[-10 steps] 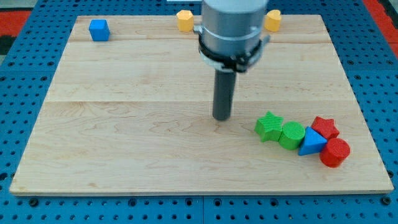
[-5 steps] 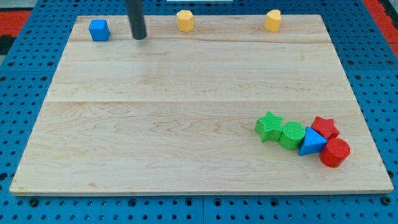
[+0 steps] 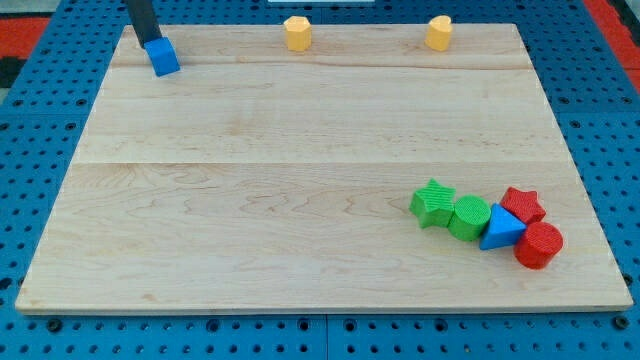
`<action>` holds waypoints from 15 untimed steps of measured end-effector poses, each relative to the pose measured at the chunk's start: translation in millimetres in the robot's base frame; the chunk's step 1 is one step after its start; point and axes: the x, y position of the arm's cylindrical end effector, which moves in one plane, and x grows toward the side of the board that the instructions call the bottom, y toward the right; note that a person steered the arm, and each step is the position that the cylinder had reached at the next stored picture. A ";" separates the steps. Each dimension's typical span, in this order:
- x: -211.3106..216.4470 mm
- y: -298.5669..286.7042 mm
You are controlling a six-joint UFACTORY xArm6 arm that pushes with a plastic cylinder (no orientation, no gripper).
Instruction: Push the blue cube closer to the green star
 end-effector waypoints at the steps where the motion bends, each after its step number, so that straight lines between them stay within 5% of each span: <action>1: 10.0 37.2; 3: 57.1 55.3; 7: 94.6 -2.2; 15: 173.2 186.1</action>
